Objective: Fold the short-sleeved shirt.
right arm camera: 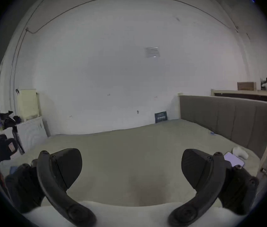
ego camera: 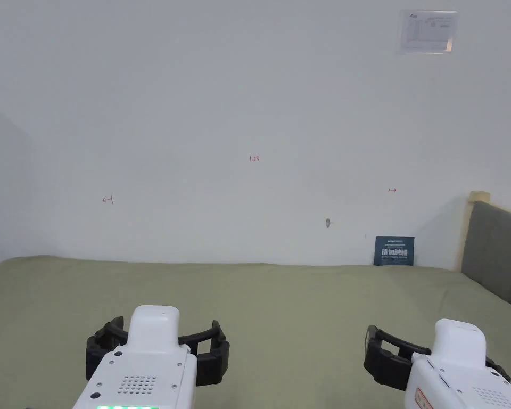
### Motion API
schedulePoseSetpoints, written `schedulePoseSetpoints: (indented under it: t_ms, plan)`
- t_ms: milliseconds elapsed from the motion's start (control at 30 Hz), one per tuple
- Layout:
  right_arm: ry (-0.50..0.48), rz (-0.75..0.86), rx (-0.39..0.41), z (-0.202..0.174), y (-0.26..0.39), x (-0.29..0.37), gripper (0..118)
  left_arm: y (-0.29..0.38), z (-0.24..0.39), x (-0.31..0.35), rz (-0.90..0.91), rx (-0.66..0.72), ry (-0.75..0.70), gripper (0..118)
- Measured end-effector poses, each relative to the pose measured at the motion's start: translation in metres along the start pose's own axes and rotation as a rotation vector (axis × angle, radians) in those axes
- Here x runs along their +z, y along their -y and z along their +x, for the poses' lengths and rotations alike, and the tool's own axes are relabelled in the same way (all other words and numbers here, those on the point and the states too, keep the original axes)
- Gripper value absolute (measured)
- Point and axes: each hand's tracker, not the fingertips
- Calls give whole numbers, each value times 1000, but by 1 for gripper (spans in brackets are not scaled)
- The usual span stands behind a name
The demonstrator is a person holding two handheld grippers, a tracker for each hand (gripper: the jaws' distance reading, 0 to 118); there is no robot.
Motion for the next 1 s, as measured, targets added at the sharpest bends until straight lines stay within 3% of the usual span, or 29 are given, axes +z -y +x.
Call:
schedulePoseSetpoints:
  t_ms: [200,433,667,700,733,767,800,833,867,900,1000]
  plan:
    - [5,56,183,-18,-1,10,118,-4,-7,1,9,52,18,118]
    - [-8,70,221,-31,-3,11,118,-5,-8,2,0,35,29,118]
    - [9,47,191,-30,-8,9,118,-10,-12,3,-16,65,43,118]
    - [11,38,193,-30,-9,9,118,-11,-12,4,-16,69,40,116]
    - [11,34,191,-31,-9,9,118,-12,-11,6,-12,69,32,105]
    - [8,33,186,-29,-10,11,114,-13,-11,7,-7,65,29,81]
    - [0,33,182,-29,-11,13,96,-13,-11,8,4,60,18,42]
    - [-4,39,183,-30,-11,15,41,-14,-11,7,4,57,17,0]
    - [6,43,187,-33,-11,13,6,-15,-11,7,0,66,24,0]
    - [61,76,178,-32,-10,14,6,-16,-13,8,0,98,38,0]
    - [55,65,167,-28,-14,15,6,-15,-17,8,-3,112,48,0]
